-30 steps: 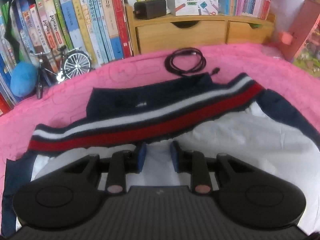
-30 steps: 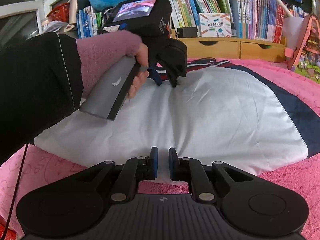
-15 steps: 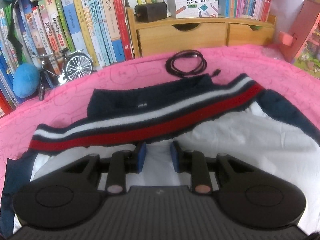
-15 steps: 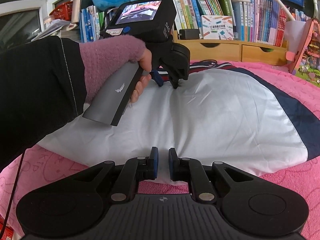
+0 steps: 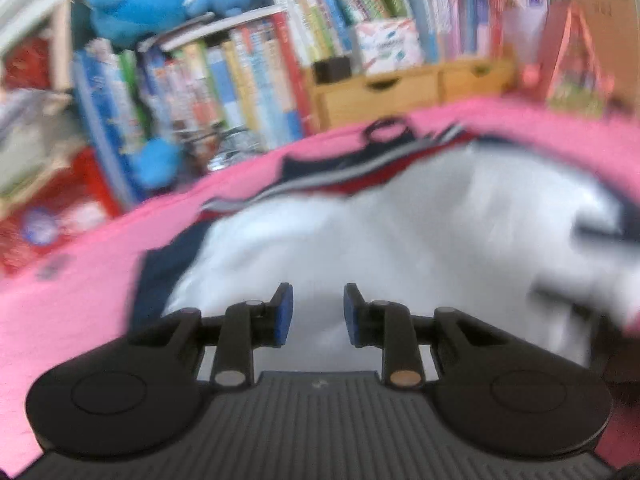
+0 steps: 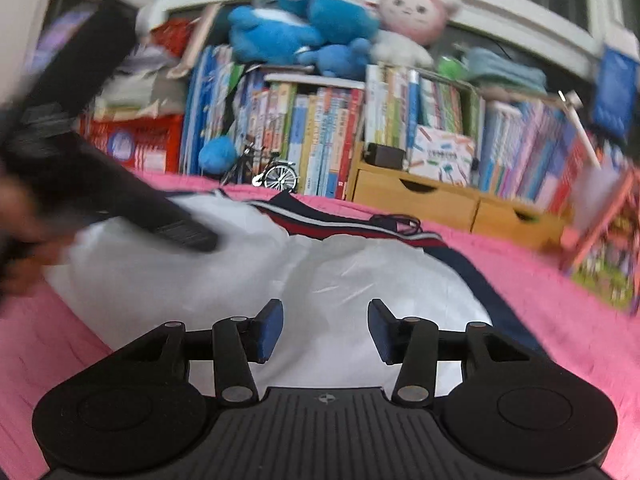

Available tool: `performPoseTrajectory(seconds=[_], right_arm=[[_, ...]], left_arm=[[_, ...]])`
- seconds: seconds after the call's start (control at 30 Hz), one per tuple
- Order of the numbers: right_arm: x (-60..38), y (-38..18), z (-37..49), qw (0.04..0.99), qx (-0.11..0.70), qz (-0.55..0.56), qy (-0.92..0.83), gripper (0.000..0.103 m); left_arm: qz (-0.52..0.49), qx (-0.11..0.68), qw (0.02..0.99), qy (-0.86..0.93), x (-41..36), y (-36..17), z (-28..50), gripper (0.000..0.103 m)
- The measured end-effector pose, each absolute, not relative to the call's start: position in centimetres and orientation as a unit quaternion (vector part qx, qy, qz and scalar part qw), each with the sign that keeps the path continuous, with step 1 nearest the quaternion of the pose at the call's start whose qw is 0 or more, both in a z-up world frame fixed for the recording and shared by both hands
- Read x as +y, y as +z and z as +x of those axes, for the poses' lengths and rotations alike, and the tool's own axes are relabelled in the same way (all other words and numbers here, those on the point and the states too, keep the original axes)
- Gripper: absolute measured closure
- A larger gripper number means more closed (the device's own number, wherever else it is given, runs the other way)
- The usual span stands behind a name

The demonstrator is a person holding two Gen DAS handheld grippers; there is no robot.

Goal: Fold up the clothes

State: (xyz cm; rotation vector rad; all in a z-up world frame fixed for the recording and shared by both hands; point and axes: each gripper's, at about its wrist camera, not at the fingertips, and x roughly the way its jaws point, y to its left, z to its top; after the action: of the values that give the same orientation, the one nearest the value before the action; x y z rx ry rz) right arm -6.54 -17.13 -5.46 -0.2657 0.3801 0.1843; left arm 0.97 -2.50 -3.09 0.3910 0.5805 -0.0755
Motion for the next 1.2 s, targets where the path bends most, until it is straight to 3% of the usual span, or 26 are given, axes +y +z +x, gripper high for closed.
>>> performPoseTrajectory(seconds=[0.3,0.53,0.7,0.87,1.03,1.2], right_arm=[[-22.3,-9.8,-6.2,0.916,0.205,-0.345,-0.001,0.055],[-27.2,-8.1,-6.0,0.911,0.207,-0.354,-0.036,0.055],[-24.2,-4.3,-4.5,0.93,0.168,-0.325,0.046,0.05],[-20.1,-3.5,-0.7,0.929,0.158,-0.307,0.13,0.048],[-21.0,-5.1,2.0,0.916,0.165,-0.348,0.111,0.048],[-22.0,-6.7,4.6,0.901,0.172,-0.388,0.092,0.051]], left_arm=[[0.28,0.255,0.924,0.051,1.1,-5.0,0.2,0.075],[0.237,0.27,0.93,0.083,5.0,-3.0,0.5,0.076],[0.19,0.227,0.955,-0.006,1.4,0.6,2.9,0.075],[0.187,0.254,0.948,-0.031,-1.8,-1.3,8.6,0.075],[0.229,0.254,0.94,0.015,0.3,-4.8,10.9,0.074],[0.214,0.267,0.939,0.035,2.3,-4.4,11.5,0.074]])
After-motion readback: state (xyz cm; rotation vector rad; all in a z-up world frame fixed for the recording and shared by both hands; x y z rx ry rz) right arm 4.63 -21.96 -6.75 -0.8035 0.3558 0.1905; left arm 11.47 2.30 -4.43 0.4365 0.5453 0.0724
